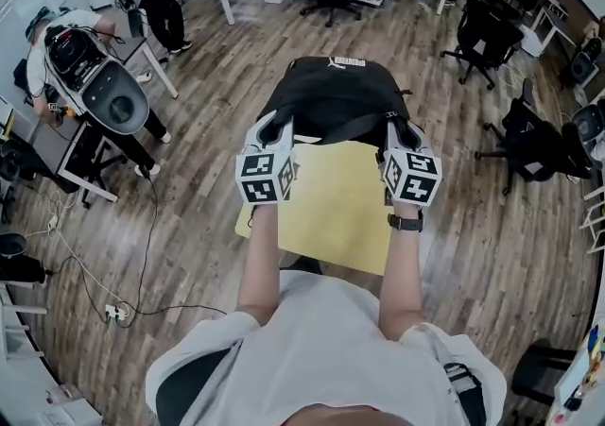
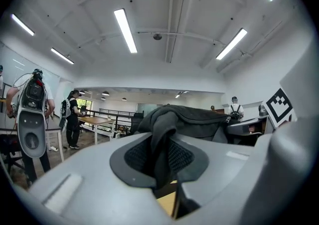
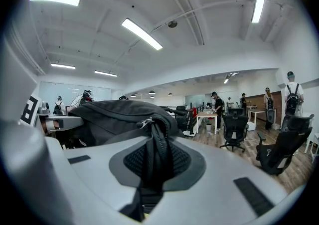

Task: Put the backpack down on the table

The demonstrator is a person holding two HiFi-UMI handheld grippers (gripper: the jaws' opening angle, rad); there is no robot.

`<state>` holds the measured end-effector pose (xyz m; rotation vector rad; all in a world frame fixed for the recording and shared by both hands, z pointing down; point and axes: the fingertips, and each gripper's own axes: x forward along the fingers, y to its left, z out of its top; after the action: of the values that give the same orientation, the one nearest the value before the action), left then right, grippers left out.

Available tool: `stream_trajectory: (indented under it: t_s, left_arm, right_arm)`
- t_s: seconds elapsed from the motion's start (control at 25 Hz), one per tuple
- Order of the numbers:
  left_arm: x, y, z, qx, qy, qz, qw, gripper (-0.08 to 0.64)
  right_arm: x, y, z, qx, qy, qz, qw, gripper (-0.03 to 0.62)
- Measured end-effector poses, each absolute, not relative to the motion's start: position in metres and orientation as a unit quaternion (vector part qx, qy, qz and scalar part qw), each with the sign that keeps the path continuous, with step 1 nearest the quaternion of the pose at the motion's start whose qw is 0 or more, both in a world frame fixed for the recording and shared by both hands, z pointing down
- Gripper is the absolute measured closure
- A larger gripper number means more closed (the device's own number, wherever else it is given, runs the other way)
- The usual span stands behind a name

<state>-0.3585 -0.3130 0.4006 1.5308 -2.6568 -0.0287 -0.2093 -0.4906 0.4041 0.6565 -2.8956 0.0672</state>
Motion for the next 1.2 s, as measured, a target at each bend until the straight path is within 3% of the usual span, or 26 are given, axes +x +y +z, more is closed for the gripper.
stream_trajectory:
  t_s: [0.56, 1.2]
  left_arm:
    - [-0.431, -0.377, 0.425, 0.515, -0.855, 0.004, 0.063, 0.497]
    - [-0.487, -0.422, 0.501, 0.527, -0.839, 0.015, 0.139, 0.497]
  right_arm:
    - [-0.274, -0.548, 0.428, 0.241, -0.963, 0.038, 0.114, 0.552]
    - [-0.322, -0.585, 0.498, 0.260, -0.946, 0.068, 0.184, 0.552]
